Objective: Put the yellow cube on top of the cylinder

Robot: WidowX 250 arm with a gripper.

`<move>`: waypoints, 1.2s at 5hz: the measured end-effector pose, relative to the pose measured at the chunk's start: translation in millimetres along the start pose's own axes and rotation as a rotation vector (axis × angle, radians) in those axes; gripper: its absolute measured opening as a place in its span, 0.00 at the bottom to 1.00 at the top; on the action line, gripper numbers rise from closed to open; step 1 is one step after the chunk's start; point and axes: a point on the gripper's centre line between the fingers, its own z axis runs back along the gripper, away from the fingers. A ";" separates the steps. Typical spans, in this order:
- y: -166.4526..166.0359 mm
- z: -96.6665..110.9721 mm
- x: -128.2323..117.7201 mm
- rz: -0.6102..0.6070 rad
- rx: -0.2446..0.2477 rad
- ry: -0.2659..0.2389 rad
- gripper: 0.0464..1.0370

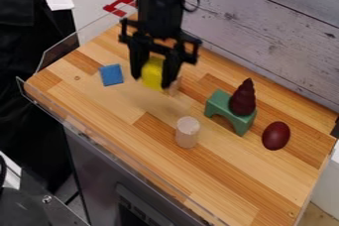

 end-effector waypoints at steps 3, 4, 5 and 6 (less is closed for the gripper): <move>-47.3 -21.7 -17.9 -0.132 -0.049 0.046 0.53; -52.0 -22.6 -20.1 -0.148 -0.039 0.049 0.53; -54.6 -24.3 -22.8 -0.151 -0.034 0.055 0.53; -54.4 -24.7 -23.7 -0.134 -0.027 0.060 0.61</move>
